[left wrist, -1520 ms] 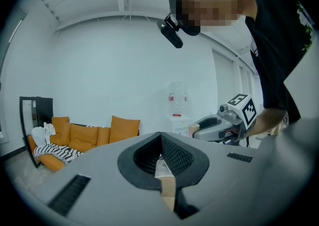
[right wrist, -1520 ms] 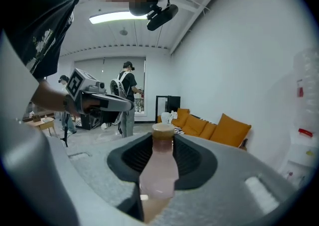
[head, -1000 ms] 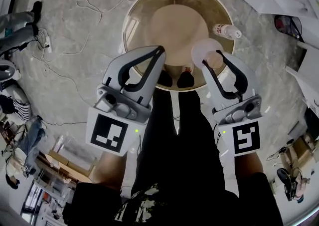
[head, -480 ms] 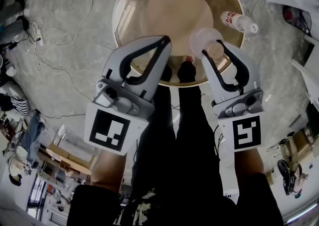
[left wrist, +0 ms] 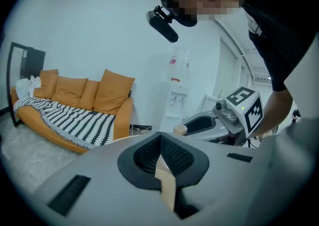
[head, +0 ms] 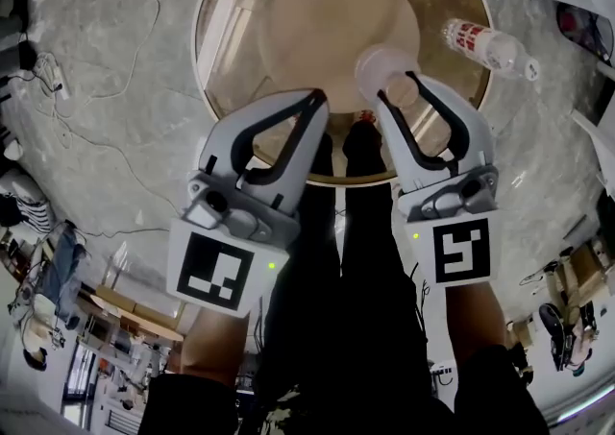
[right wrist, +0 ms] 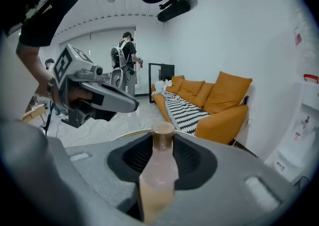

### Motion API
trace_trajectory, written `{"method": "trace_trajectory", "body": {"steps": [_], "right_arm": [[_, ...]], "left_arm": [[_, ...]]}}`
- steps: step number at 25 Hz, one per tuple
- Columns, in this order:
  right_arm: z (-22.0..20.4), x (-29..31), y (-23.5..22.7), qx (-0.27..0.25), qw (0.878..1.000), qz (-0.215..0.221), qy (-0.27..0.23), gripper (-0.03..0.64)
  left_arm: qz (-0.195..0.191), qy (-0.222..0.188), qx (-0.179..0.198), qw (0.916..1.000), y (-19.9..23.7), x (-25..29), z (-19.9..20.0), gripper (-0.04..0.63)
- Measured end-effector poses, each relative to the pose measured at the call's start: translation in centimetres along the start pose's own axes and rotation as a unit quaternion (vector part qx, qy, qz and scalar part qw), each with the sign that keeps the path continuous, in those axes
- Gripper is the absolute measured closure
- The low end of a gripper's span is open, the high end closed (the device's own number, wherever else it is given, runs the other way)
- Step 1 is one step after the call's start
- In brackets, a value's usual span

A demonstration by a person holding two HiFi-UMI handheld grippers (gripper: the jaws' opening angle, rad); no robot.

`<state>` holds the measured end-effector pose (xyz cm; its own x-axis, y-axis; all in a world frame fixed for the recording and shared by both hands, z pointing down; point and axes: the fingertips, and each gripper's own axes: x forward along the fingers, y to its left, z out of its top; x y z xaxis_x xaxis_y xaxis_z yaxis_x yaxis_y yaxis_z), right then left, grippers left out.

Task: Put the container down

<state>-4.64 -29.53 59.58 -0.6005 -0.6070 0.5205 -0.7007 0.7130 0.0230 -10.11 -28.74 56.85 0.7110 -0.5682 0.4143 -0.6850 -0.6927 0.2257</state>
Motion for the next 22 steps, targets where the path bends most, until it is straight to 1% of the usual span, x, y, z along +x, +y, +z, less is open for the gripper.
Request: {"method": "trace_trajectory", "body": {"steps": [4, 11, 17, 22], "right_arm": [[-3.2, 2.6, 0.5, -0.004, 1.000, 0.012, 0.018, 0.495], [-7.8, 6.7, 0.7, -0.003, 0.999, 0.014, 0.036, 0.495], [-10.4, 8.8, 0.6, 0.002, 0.999, 0.014, 0.045, 0.495], [-12.1, 9.9, 0.4, -0.001, 0.998, 0.018, 0.054, 0.495]], "left_arm": [[0.002, 0.010, -0.019, 0.9998, 0.7, 0.9, -3.3, 0.591], [-0.003, 0.022, -0.039, 0.9990, 2.0, 2.6, -8.4, 0.591], [-0.012, 0.027, -0.052, 0.9982, 2.3, 3.9, -11.1, 0.591], [-0.017, 0.031, -0.062, 0.9975, 2.2, 5.0, -12.4, 0.591]]}}
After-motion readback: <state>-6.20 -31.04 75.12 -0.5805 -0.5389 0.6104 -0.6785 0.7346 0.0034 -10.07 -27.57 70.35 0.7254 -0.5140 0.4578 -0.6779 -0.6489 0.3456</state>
